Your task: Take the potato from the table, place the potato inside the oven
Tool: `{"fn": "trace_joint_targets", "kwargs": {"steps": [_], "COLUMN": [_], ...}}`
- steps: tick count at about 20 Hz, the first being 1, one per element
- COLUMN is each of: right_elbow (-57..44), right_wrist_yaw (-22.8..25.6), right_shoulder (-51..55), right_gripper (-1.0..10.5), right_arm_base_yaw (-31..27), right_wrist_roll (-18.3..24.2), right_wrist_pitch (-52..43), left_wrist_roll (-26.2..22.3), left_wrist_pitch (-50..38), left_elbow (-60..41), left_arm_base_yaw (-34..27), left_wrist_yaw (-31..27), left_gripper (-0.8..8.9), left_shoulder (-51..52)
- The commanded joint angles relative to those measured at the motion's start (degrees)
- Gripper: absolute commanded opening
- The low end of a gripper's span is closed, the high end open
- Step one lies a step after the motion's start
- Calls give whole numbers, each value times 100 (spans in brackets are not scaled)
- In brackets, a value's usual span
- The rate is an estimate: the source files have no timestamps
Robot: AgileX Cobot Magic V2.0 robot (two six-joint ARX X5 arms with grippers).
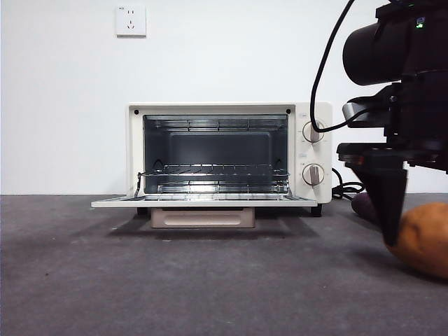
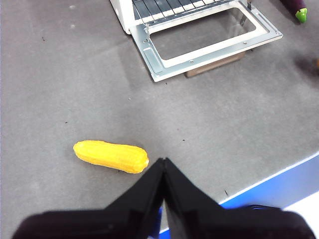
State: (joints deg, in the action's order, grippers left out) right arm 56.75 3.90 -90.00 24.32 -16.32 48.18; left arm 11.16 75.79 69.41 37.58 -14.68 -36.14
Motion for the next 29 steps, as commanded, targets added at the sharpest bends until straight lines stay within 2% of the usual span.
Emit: {"fn": "trace_joint_targets", "kwargs": {"steps": [1,6,8,11,14,20,23,29], "right_elbow": [-59,13,262,994,1954,3364,3646,4002], "right_wrist_yaw": [0,39,-116,-632,-1117,-1143,-1141,-1115], "right_shoulder": [-87,-79,-15,133,146,-22,-339,-1447], "right_gripper": [51,55,55,55,56,62,63,63], "right_arm_base_yaw": [-2,0,4,11,9,160,332,535], "right_wrist_roll": [-79,-168,-166,-101,144,201,262,181], "right_wrist_pitch": [92,157,385,1027,1340,872,702,-208], "left_wrist_roll": [-39,-39,-39,-39,-39,-9,-22,-122], "left_wrist_pitch": [-24,-24,-24,-24,-26,-181,-645,-710], "left_elbow": [-33,-33,-33,-33,-33,-33,-31,-31], "left_arm_base_yaw": [13,13,13,13,13,15,15,13], "left_wrist_yaw": [9,9,7,2,-44,-20,9,2], "left_gripper": [-6,-6,-6,-6,-6,-5,-6,-6], "left_shoulder": [13,13,13,13,-9,-251,-260,-264]}}
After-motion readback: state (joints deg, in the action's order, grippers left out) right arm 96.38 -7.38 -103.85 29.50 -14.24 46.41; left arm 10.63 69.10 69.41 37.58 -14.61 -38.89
